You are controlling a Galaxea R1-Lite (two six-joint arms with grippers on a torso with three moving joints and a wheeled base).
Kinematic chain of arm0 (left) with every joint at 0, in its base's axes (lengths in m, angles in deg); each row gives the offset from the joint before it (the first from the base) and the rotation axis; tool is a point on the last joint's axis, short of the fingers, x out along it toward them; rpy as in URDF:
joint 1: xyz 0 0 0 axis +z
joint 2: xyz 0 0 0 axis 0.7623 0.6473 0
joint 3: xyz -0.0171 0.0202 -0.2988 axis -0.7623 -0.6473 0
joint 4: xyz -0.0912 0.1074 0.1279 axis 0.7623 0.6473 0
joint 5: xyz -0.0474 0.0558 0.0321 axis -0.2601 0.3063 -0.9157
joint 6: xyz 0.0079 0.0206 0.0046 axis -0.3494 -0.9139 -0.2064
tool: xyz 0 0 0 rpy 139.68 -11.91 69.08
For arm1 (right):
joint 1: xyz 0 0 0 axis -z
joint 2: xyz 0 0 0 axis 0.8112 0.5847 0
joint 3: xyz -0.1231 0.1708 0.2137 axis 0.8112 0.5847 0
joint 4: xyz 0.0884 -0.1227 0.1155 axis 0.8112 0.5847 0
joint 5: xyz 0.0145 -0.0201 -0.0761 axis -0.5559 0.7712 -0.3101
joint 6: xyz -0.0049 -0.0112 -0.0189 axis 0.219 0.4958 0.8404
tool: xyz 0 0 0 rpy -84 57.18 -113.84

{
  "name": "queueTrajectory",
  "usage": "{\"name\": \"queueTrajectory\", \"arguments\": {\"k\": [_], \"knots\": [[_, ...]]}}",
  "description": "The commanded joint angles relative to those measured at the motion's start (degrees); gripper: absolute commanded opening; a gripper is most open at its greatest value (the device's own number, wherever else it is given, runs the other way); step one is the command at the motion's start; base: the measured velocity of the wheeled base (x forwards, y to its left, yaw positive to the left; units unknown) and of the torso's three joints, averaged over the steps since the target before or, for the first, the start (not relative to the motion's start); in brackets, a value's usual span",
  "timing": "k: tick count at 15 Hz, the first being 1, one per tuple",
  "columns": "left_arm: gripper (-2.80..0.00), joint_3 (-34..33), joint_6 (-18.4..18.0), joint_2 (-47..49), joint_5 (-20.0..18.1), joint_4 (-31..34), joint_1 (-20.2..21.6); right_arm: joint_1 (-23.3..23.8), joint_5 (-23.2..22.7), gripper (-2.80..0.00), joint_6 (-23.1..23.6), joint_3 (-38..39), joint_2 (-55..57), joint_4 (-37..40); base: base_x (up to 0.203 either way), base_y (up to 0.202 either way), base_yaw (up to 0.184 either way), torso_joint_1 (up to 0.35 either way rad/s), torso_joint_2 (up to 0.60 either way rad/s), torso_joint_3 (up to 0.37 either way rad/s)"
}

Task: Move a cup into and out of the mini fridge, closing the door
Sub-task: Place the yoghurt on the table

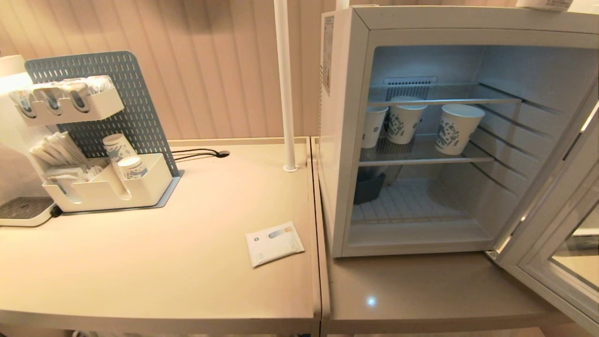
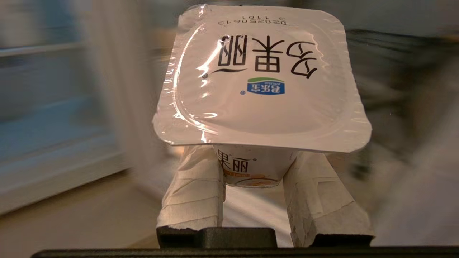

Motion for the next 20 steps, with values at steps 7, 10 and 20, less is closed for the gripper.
{"name": "queueTrajectory", "arguments": {"k": [7,10,20], "knots": [[-2.8,-0.1,0.0,-0.1,0.0,0.0,0.0,0.3,-31.4,-2.8,-4.0,7.1,-17.7,14.4,0.0,0.0,0.0,0.0,0.0,0.0],[-2.8,-0.1,0.0,-0.1,0.0,0.0,0.0,0.4,-31.5,-2.8,-5.8,7.2,-17.4,19.0,0.0,0.0,0.0,0.0,0.0,0.0],[-2.8,-0.1,-0.1,-0.1,0.0,0.0,0.0,0.4,-31.5,-2.8,-3.3,7.1,-17.4,19.1,0.0,0.0,0.0,0.0,0.0,0.0]]}}
